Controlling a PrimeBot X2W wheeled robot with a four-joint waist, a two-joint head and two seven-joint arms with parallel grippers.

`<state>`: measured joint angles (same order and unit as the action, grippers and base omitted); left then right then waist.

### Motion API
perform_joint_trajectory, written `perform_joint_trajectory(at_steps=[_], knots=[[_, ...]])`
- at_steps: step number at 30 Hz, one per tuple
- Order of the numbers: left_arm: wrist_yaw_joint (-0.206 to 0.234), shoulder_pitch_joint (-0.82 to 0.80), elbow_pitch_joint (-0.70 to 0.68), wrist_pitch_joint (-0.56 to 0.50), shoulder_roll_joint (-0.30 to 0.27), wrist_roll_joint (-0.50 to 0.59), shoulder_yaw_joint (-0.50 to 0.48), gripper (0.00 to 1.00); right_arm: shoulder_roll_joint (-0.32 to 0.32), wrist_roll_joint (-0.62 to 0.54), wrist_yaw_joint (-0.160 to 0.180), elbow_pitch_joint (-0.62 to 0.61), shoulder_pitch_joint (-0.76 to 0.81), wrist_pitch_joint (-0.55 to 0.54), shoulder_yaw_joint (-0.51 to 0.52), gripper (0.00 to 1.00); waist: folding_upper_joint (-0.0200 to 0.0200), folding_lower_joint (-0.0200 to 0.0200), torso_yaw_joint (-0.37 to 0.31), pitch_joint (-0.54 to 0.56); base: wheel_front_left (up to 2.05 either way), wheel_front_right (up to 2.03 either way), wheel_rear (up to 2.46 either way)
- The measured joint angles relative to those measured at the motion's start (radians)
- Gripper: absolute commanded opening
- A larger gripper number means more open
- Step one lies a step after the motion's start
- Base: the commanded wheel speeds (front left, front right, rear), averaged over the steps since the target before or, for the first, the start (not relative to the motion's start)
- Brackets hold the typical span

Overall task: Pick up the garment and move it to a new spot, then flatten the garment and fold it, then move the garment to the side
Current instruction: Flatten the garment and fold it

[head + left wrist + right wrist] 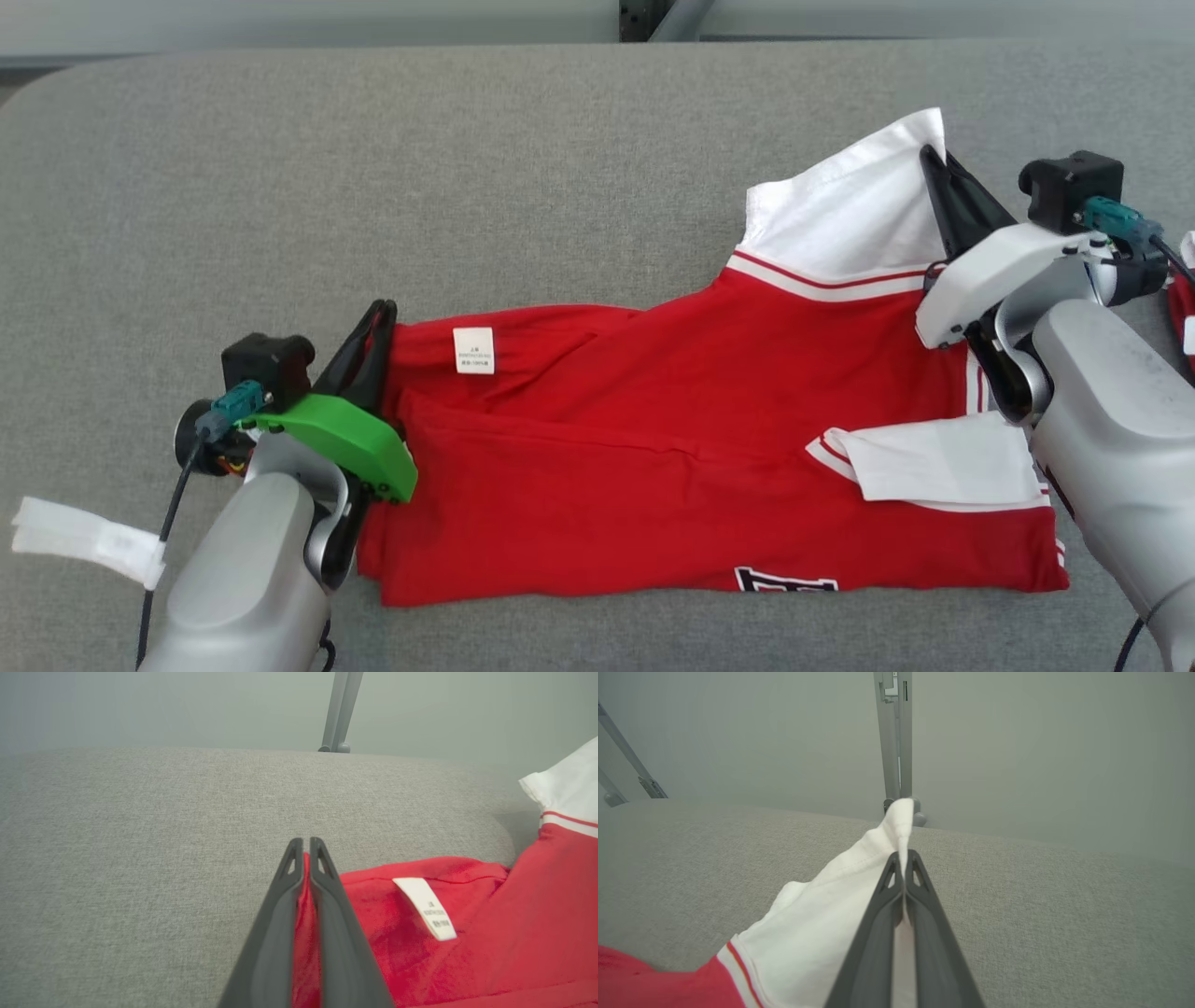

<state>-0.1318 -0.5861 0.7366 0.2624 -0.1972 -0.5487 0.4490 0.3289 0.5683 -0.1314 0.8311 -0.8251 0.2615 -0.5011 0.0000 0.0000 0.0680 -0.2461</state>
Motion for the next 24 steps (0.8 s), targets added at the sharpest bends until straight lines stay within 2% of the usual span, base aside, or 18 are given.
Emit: perform_joint_trajectory(at_steps=[6,11,16,19,20,21,22,23,24], knots=[[0.000,0.129,-0.082,0.000,-0.013,0.031,-0.053,0.00,0.045,0.003,0.000,-0.242,0.199,0.001,0.073,0.00,0.0000,0.0000,-0.033,0.091,0.00,0.00,0.00],[0.000,0.277,-0.157,0.000,-0.010,0.064,-0.136,0.00,0.059,0.011,0.000,-0.407,0.439,0.001,0.132,0.00,0.0000,0.0000,-0.075,0.160,0.00,0.00,0.00],[0.000,0.371,-0.177,0.000,0.002,0.101,-0.186,0.00,0.052,0.010,0.000,-0.437,0.587,0.001,0.123,0.00,0.0000,0.0000,-0.115,0.187,0.00,0.00,0.00],[0.000,0.412,-0.176,0.000,0.019,0.115,-0.222,0.00,0.036,0.010,0.000,-0.406,0.633,0.001,0.121,0.00,0.0000,0.0000,-0.128,0.194,0.00,0.00,0.00],[0.000,0.427,-0.172,0.000,0.025,0.122,-0.234,0.00,0.032,0.009,0.000,-0.390,0.644,0.001,0.119,0.32,0.0000,0.0000,-0.129,0.193,0.00,0.00,0.00],[0.000,0.440,-0.167,0.000,0.032,0.126,-0.255,0.16,0.029,0.010,0.000,-0.380,0.653,0.001,0.124,1.00,0.0000,0.0000,-0.129,0.191,0.00,0.00,0.00],[0.003,0.454,-0.168,0.000,0.037,0.133,-0.282,0.52,0.025,0.011,0.000,-0.376,0.658,0.001,0.136,1.00,0.0000,0.0000,-0.128,0.190,0.00,0.00,0.00],[0.010,0.468,-0.175,0.000,0.044,0.144,-0.309,1.00,0.021,0.011,0.000,-0.379,0.660,0.001,0.152,1.00,0.0000,0.0000,-0.127,0.190,0.00,0.00,0.00],[0.014,0.483,-0.191,0.000,0.053,0.159,-0.338,1.00,0.016,0.011,0.000,-0.390,0.664,0.001,0.178,1.00,0.0000,0.0000,-0.126,0.191,0.00,0.00,0.00]])
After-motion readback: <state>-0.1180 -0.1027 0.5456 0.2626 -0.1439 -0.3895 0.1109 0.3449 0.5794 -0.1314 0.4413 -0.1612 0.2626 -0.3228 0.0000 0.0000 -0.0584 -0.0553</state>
